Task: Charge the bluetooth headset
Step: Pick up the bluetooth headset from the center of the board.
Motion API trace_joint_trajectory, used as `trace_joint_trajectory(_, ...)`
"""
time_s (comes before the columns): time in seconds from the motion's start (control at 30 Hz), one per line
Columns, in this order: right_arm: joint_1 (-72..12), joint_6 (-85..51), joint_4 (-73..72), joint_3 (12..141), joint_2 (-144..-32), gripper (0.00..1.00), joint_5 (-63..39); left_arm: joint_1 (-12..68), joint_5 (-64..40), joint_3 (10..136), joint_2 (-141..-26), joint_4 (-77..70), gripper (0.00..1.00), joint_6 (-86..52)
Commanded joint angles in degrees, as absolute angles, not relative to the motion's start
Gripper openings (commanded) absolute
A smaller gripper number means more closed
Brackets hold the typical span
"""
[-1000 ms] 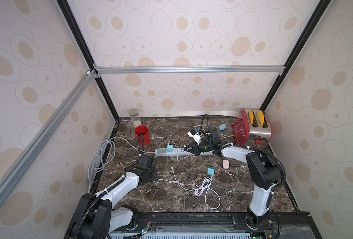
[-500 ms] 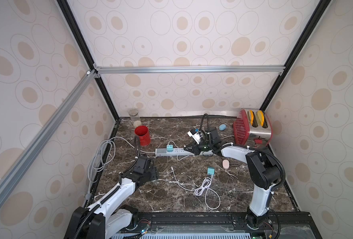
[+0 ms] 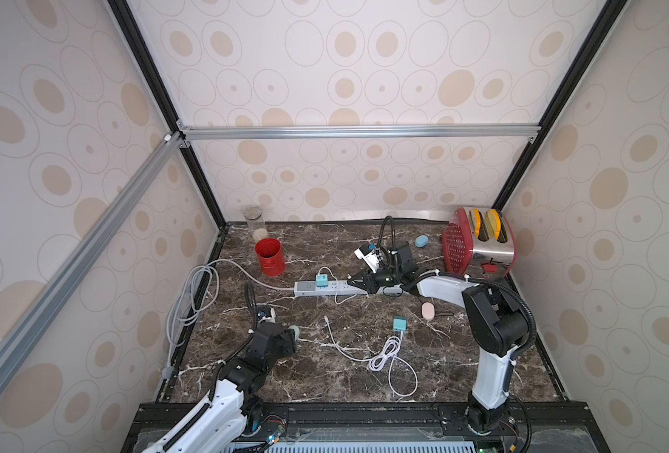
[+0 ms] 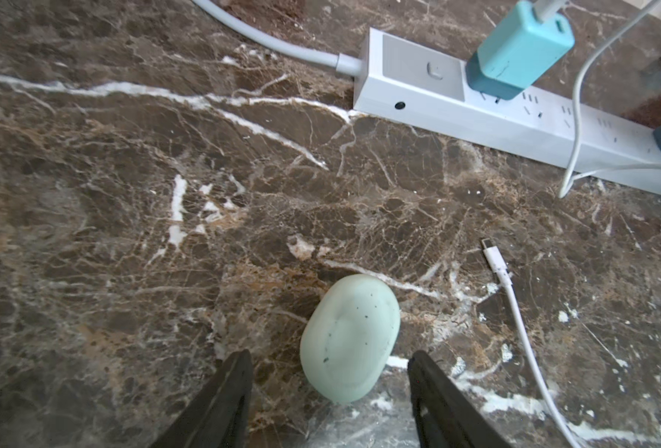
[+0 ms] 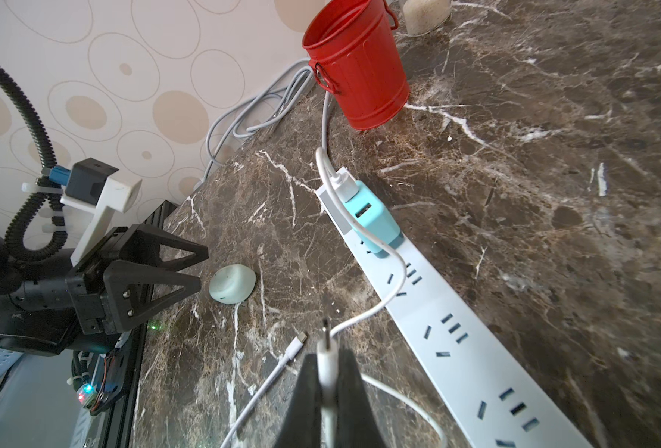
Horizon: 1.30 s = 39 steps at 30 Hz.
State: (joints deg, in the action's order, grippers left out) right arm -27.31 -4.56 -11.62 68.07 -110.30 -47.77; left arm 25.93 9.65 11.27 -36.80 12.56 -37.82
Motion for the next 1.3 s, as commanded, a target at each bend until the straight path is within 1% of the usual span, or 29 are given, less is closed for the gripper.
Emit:
trace_joint_trajectory(0.0, -27.4, -4.4, -12.3, 69.6, -111.2, 0.00, -48.3, 26.2, 13.6, 10.9, -36.6, 10.2, 0.64, -39.1)
trace_joint_trajectory(0.1, -27.4, -4.4, -12.4, 69.8, -111.4, 0.00, -48.6, 26.5, 14.6, 12.4, -41.0, 11.8, 0.63, -40.5)
trace_joint_trajectory(0.23, -27.5, -4.3, -12.3, 70.0, -111.1, 0.00, -48.7, 27.8, 15.6, 14.5, -48.6, 10.6, 0.67, -41.1)
trace_joint_trajectory(0.33, -27.4, -3.7, -11.9, 69.9, -110.7, 0.00, -48.6, 27.9, 14.0, 15.1, -52.2, 7.6, 0.69, -40.6)
trace_joint_trajectory(0.5, -27.4, -3.1, -11.5, 70.0, -110.9, 0.00, -48.7, 27.9, 12.7, 13.5, -51.0, -0.2, 0.70, -37.6)
trace_joint_trajectory(0.63, -27.0, -2.9, -11.4, 70.1, -111.1, 0.00, -49.1, 27.9, 9.6, 14.6, -51.9, -0.6, 0.70, -36.3)
trace_joint_trajectory(0.73, -27.0, -3.0, -11.7, 70.3, -111.4, 0.00, -49.4, 27.9, 9.2, 13.9, -52.2, -1.0, 0.69, -37.5)
trace_joint_trajectory(0.9, -27.0, -3.5, -12.2, 70.1, -111.7, 0.00, -49.7, 27.9, 10.3, 13.9, -54.0, 1.5, 0.66, -39.2)
trace_joint_trajectory(1.17, -27.0, -3.8, -13.0, 69.4, -111.4, 0.00, -49.6, 27.9, 8.9, 15.4, -60.8, 0.0, 0.61, -40.4)
trace_joint_trajectory(1.27, -27.0, -3.7, -12.9, 69.1, -111.1, 0.00, -49.5, 27.9, 7.9, 16.4, -64.1, -2.7, 0.56, -40.3)
